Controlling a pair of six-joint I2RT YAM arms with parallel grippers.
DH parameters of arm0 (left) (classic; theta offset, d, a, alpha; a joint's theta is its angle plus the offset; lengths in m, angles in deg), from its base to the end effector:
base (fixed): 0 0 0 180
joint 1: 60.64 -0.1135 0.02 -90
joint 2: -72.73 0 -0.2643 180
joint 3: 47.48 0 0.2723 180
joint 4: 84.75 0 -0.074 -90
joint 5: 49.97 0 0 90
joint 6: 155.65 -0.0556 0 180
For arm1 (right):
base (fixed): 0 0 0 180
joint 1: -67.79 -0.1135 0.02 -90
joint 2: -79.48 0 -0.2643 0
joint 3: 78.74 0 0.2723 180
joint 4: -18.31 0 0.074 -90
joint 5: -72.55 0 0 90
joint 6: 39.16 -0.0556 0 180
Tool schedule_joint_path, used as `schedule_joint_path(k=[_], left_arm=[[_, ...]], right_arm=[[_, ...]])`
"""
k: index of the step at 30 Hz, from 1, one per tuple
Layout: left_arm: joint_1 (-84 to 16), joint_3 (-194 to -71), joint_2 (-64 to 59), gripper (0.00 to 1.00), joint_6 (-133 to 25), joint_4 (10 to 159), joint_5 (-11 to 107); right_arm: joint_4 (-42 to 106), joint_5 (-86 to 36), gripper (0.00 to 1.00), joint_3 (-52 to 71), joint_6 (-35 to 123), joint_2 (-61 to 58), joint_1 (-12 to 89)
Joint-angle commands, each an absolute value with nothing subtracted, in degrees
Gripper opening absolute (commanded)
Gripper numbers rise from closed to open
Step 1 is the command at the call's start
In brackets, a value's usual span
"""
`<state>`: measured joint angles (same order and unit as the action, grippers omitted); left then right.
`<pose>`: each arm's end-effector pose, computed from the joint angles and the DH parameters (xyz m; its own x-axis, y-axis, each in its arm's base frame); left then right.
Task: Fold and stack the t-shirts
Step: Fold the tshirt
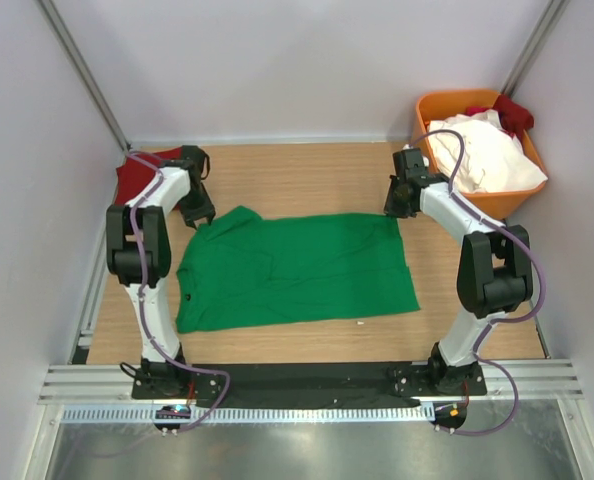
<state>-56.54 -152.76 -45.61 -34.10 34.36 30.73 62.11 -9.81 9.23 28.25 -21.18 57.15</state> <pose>0.4458 -0.0230 0.1607 -0.8305 -0.4582 -0.3169 -0.4794 0.8775 -0.0123 0.4002 0.0677 0.2058 -0.7992 0.2372 -0.5523 0.2124 0.9710 0.1097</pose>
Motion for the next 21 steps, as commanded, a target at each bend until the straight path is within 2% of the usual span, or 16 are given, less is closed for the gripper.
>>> schedule_joint_path(k=[1, 9, 12, 15, 21], left_arm=[[-56.95, -154.52, -46.36, 0.43, -33.05, 36.73, 27.55], [-57.12, -154.43, -48.20, 0.43, -32.17, 39.80, 28.07], [-57.03, -154.51, -48.21, 0.40, -32.08, 40.59, 27.64], [-57.03, -154.87, -48.73, 0.33, -31.99, 40.77, 28.60], [-57.12, -154.60, -47.60, 0.06, -31.90, 40.68, 28.43]], right_arm=[[60.04, -10.94, 0.01, 9.23, 28.95, -21.06, 57.41], [59.25, -11.82, 0.01, 8.70, 28.87, -21.24, 57.33], [58.90, -12.00, 0.01, 8.44, 28.95, -21.50, 57.41], [58.81, -12.17, 0.01, 8.26, 28.87, -21.68, 57.33], [58.55, -12.09, 0.01, 7.91, 28.87, -21.77, 57.33]])
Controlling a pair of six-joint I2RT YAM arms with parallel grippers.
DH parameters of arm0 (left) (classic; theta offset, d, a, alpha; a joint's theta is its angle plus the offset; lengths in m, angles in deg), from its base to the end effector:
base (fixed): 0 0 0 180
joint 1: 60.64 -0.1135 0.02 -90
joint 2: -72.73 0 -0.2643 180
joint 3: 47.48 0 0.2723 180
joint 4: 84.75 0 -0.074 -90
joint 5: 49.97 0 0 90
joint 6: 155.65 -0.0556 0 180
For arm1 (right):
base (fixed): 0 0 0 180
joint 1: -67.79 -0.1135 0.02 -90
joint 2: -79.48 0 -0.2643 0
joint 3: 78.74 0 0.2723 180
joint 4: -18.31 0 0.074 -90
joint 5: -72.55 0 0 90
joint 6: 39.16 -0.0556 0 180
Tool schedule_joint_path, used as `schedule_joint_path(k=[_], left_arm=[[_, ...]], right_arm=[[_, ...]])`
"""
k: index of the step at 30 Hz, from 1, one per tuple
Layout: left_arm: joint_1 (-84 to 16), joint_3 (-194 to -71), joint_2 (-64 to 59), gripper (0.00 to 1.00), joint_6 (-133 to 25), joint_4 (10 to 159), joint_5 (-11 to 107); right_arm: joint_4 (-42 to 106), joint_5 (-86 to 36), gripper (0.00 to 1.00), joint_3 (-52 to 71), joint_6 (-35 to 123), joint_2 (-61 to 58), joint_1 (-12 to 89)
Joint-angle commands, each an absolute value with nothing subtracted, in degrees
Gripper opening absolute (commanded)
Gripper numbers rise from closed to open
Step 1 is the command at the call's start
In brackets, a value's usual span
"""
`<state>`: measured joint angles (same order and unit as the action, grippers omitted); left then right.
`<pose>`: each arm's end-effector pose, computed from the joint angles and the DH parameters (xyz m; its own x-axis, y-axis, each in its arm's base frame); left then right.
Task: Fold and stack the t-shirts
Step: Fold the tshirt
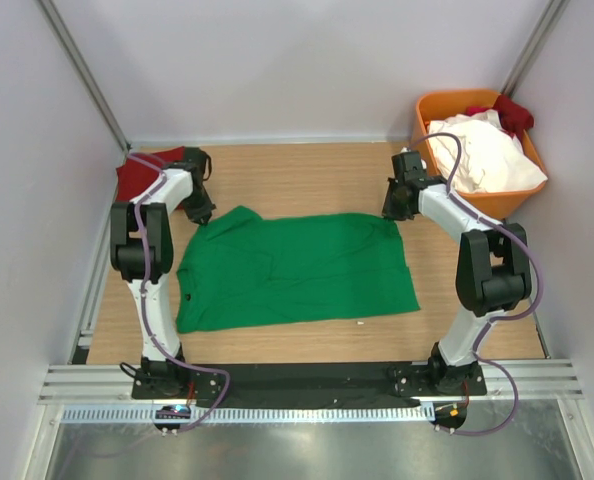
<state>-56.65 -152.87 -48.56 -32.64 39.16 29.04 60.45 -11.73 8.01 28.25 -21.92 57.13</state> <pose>0.4585 -0.0214 0.1425 -0.8007 -0.4802 -0.3580 -0.5089 0.8607 -0.0164 0.4005 0.0698 0.1955 -0.8092 0.2366 -0.5377 0.1954 0.9716 0.1334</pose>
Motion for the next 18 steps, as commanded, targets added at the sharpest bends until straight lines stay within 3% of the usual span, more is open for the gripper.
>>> schedule_joint_path(k=[1, 5, 18], left_arm=[[-57.12, -154.60, -47.33, 0.06, -31.90, 40.60, 28.34], [-57.03, -154.78, -46.10, 0.00, -32.60, 40.24, 27.90], [-56.86, -153.38, -36.35, 0.00, -33.75, 36.47, 28.87]], right_arm=[[58.55, -12.09, 0.01, 7.91, 28.87, -21.77, 57.41], [58.37, -12.09, 0.01, 7.73, 28.95, -21.94, 57.33], [58.46, -13.84, 0.01, 8.08, 28.78, -21.51, 57.42]])
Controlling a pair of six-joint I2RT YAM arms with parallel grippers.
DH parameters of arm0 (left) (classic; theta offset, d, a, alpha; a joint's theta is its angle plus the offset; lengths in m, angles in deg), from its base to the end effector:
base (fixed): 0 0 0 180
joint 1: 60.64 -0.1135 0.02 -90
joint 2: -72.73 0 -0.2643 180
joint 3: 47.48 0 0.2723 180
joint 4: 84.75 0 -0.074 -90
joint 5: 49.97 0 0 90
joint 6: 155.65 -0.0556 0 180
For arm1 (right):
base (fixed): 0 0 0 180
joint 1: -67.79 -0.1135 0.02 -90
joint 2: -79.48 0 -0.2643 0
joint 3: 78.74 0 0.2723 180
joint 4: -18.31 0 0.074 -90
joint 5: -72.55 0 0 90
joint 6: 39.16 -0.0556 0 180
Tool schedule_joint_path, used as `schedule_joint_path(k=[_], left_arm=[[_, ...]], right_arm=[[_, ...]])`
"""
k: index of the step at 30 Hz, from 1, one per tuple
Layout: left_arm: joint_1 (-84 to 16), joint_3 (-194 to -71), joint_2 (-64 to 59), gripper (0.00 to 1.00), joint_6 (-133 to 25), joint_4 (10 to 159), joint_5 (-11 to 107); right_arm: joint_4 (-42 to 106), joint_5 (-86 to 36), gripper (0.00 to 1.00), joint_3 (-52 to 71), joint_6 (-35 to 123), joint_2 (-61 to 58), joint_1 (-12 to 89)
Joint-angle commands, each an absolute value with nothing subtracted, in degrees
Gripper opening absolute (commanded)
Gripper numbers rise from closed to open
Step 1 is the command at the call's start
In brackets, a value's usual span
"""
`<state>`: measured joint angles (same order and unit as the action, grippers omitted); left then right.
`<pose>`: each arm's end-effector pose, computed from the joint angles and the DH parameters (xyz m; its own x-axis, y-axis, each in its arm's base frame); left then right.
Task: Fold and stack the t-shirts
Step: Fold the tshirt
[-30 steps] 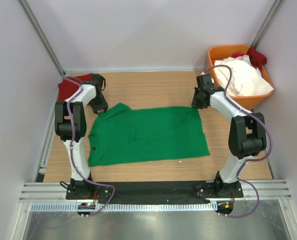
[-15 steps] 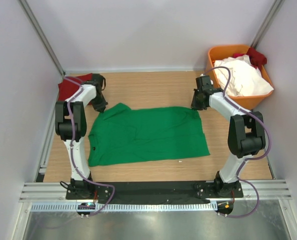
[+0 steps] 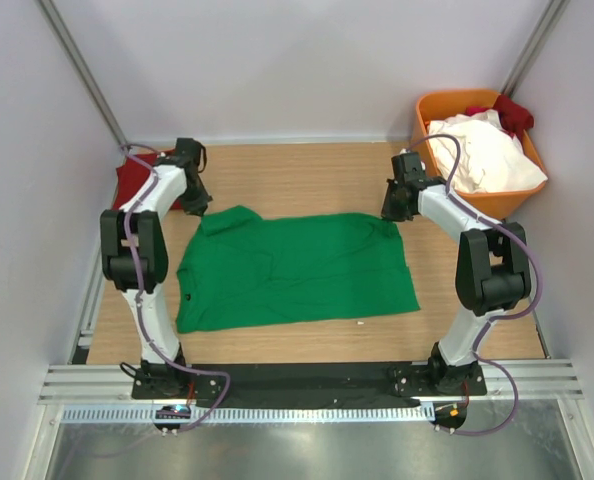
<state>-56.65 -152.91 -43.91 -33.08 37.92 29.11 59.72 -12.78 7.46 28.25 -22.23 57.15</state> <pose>0.4523 -0.0210 0.1771 -0.7820 -0.4753 -0.4032 -0.5005 0.8644 -0.0484 0.4005 0.0706 0.1910 -0.8142 0.2366 -0.5301 0.1868 0.9714 0.1467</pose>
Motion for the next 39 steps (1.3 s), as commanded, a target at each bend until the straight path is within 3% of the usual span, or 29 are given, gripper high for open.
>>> schedule_joint_path(k=[1, 20, 39], left_arm=[[-56.94, -153.20, -35.38, 0.00, -34.10, 36.20, 28.86], [-56.77, -136.86, -12.98, 0.00, -36.83, 32.07, 31.32], [-56.24, -126.04, -1.98, 0.00, -38.93, 29.61, 32.47]], right_arm=[[58.81, -13.84, 0.01, 8.17, 28.78, -21.24, 57.50], [62.15, -14.02, 0.01, 4.22, 26.85, -14.57, 57.42], [65.05, -13.14, 0.01, 0.61, 26.41, -8.59, 57.42]])
